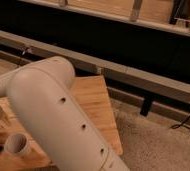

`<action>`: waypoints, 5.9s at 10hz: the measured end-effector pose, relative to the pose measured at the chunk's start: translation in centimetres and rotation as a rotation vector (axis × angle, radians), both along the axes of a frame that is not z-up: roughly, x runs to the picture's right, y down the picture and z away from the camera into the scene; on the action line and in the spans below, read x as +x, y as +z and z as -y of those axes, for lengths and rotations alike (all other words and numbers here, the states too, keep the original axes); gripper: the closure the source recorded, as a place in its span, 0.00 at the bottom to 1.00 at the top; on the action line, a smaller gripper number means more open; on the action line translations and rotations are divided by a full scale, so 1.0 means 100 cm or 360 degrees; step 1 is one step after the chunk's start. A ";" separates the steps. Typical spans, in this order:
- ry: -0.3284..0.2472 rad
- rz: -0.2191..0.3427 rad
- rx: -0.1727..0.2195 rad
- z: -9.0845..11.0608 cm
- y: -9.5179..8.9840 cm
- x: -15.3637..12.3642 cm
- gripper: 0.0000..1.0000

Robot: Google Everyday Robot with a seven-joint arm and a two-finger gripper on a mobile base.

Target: Knock the bottle over

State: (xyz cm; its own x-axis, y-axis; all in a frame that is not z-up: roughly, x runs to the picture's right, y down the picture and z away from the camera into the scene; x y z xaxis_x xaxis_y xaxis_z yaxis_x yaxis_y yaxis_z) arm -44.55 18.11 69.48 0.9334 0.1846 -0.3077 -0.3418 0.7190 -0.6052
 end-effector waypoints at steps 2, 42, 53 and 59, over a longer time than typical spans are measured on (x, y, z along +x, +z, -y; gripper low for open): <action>-0.0063 0.0008 0.0044 0.002 0.012 -0.038 0.90; 0.0895 -0.0701 0.0260 0.116 0.026 0.114 0.84; 0.0895 -0.0700 0.0260 0.115 0.026 0.114 0.84; 0.0894 -0.0700 0.0260 0.115 0.026 0.113 0.84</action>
State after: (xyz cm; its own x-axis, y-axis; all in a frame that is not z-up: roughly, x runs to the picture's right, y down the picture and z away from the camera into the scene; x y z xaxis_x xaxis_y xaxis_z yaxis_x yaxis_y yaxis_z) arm -33.20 6.57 72.10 0.4807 0.6749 -0.5599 -0.8723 0.4328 -0.2273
